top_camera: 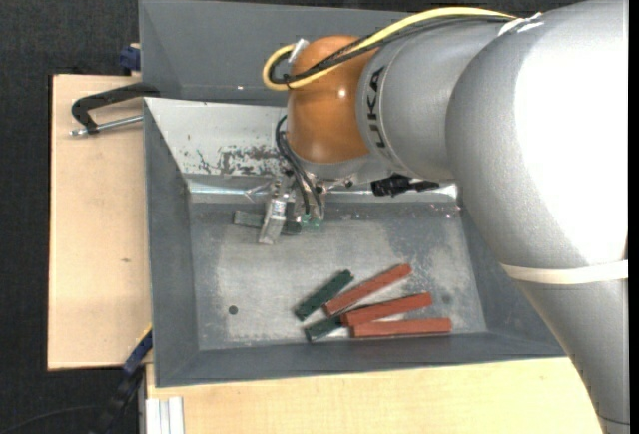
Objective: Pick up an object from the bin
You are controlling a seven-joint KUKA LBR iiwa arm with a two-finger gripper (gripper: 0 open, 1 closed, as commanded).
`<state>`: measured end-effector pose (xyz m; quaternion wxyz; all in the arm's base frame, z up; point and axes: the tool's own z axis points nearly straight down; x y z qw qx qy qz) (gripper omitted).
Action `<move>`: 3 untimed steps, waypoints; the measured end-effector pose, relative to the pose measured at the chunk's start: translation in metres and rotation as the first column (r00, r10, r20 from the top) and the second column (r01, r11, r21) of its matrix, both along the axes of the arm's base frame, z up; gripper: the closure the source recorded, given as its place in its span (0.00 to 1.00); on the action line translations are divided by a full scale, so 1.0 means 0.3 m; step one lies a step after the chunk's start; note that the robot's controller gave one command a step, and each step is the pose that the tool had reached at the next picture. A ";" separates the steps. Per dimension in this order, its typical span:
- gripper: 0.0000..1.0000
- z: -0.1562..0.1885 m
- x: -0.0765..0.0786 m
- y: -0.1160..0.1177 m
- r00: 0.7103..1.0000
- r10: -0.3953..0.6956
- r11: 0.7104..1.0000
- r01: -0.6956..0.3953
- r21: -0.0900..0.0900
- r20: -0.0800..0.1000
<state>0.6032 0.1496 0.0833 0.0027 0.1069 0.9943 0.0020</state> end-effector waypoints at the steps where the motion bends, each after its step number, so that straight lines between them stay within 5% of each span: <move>1: 1.00 0.165 0.009 0.004 1.000 0.001 1.000 -0.001 0.001 0.006; 3: 1.00 0.286 0.021 0.010 1.000 0.003 1.000 -0.003 0.000 0.002</move>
Offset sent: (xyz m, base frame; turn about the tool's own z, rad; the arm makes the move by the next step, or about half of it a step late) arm 0.0000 0.0000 0.0447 0.0000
